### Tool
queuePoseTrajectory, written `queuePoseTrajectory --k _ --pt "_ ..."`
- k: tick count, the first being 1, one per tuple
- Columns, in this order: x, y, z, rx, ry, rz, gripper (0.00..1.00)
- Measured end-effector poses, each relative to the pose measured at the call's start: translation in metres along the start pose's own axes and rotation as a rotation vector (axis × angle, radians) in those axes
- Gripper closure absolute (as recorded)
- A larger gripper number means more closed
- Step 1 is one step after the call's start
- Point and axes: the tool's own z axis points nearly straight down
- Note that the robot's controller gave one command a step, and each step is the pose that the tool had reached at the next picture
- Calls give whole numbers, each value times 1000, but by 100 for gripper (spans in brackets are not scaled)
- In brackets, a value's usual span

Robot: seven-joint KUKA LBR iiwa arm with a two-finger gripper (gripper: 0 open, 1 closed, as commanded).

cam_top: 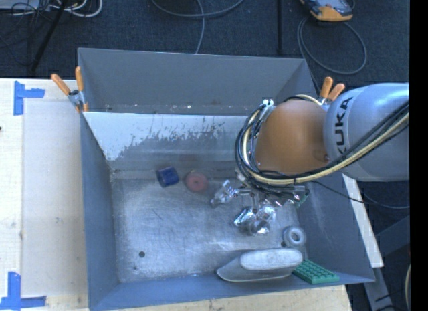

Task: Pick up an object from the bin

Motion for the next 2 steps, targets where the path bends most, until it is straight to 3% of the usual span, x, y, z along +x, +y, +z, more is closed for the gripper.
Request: queuePoseTrajectory --k 1,2 --pt "15 -50 12 -5 -1 -42 0" --pt "14 -50 10 -1 -5 -41 100"
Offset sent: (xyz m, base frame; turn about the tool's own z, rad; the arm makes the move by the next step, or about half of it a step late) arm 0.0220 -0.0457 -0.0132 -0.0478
